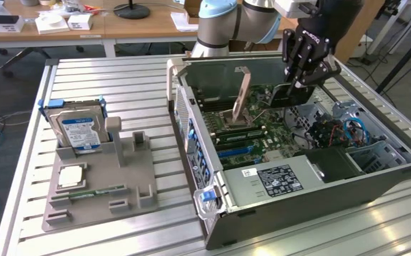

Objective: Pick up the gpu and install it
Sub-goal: 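Insert the gpu into the slot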

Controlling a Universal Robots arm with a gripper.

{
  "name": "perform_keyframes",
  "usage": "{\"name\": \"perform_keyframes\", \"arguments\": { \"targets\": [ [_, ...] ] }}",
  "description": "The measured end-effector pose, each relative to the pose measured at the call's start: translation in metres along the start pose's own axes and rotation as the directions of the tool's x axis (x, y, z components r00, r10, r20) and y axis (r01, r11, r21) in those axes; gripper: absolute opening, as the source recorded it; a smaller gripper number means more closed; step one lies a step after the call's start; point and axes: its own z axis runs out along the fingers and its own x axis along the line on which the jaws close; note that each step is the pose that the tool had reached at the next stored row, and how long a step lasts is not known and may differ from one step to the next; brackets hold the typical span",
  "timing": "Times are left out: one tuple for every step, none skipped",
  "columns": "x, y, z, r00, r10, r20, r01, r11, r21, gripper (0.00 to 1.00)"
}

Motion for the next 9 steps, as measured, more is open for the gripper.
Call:
{"name": "perform_keyframes", "arguments": {
  "targets": [
    [0.000,0.0000,0.0017,1.0000,0.000,0.0000,0.000,1.0000,0.0000,0.26],
    [0.000,0.0000,0.0033,1.0000,0.000,0.0000,0.000,1.0000,0.0000,0.26],
    [0.000,0.0000,0.0048,1.0000,0.000,0.0000,0.000,1.0000,0.0000,0.26],
    [0.000,0.0000,0.0064,1.0000,0.000,0.0001,0.000,1.0000,0.0000,0.26],
    [0.000,0.0000,0.0079,1.0000,0.000,0.0000,0.000,1.0000,0.0000,0.26],
    [0.000,0.0000,0.0093,1.0000,0.000,0.0000,0.000,1.0000,0.0000,0.26],
    [0.000,0.0000,0.0107,1.0000,0.000,-0.0001,0.000,1.0000,0.0000,0.26],
    [0.000,0.0000,0.0122,1.0000,0.000,0.0001,0.000,1.0000,0.0000,0.26],
    [0.000,0.0001,0.0138,1.0000,0.000,0.0001,0.000,1.0000,0.0000,0.26]
  ]
}}
